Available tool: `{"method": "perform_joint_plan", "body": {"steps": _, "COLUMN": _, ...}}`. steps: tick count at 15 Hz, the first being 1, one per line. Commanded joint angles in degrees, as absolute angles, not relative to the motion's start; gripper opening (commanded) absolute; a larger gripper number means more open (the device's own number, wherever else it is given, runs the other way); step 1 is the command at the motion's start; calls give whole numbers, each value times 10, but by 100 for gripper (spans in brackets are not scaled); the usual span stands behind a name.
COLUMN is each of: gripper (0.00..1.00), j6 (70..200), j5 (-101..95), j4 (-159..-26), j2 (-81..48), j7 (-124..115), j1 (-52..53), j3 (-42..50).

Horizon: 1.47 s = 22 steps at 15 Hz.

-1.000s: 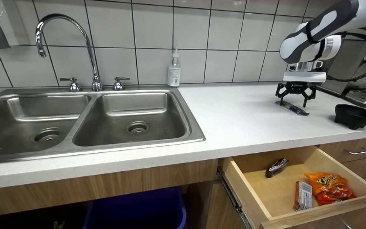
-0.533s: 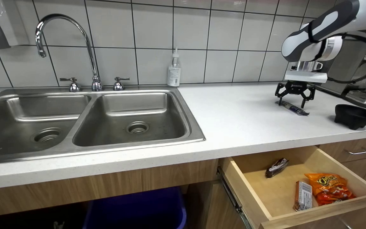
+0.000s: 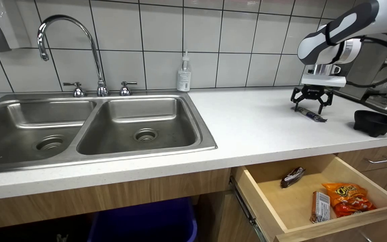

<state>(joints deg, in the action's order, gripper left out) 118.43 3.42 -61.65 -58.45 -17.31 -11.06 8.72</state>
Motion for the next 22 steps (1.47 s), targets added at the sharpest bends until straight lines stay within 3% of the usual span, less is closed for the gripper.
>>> {"method": "perform_joint_plan", "body": {"steps": 1, "gripper": 75, "j6": 1155, "j5": 44, "j4": -578, "j2": -600, "j7": -154, "j1": -122, "j3": 75}}
{"method": "perform_joint_plan", "body": {"steps": 3, "gripper": 66, "j6": 1154, "j5": 44, "j4": -577, "j2": -601, "j7": -154, "j1": -122, "j3": 75}}
{"method": "perform_joint_plan", "body": {"steps": 10, "gripper": 10, "j6": 1159, "j5": 43, "j4": -579, "j2": -595, "j7": -156, "j1": -120, "j3": 73}}
{"method": "perform_joint_plan", "body": {"steps": 11, "gripper": 6, "j6": 1162, "j5": 42, "j4": -583, "j2": -592, "j7": -155, "j1": -119, "j3": 74}}
{"method": "perform_joint_plan", "body": {"steps": 22, "gripper": 8, "j6": 1217, "j5": 34, "j4": -674, "j2": -522, "j7": -172, "j1": -92, "j3": 82}}
